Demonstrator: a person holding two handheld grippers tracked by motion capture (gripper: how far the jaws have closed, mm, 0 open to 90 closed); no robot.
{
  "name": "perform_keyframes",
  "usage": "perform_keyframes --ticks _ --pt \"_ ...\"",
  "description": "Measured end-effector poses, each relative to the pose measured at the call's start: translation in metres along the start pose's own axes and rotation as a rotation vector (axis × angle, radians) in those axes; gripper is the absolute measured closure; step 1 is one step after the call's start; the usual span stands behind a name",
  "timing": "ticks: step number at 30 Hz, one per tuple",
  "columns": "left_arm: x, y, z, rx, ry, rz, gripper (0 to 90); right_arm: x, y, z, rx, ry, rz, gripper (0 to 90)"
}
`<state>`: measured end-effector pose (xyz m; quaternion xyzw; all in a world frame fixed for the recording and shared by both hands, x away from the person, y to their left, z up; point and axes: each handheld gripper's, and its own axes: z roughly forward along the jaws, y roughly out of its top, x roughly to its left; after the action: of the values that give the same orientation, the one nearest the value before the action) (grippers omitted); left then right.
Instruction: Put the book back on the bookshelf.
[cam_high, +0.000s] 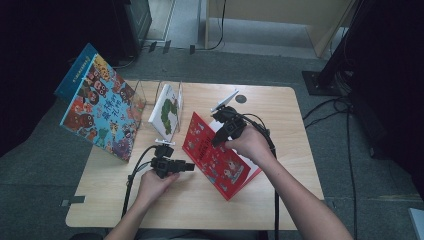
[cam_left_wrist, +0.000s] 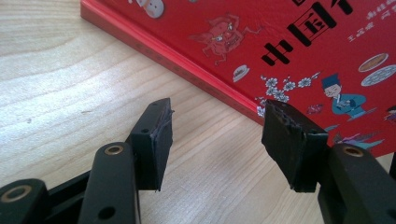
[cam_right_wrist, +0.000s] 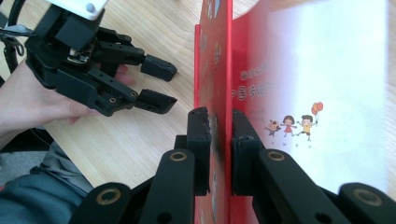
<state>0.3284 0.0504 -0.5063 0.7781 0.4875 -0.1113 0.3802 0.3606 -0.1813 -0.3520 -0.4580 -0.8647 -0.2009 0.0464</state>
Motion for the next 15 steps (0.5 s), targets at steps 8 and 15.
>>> perform_keyframes --ticks 8,15 --pt "-0.001 0.000 0.000 0.001 -0.001 0.002 43.3 0.004 0.001 0.002 0.015 -0.023 -0.018 75.0" --pt "0.000 0.000 0.000 -0.001 0.002 0.004 43.2 0.004 0.006 0.015 0.041 0.018 -0.012 87.0"
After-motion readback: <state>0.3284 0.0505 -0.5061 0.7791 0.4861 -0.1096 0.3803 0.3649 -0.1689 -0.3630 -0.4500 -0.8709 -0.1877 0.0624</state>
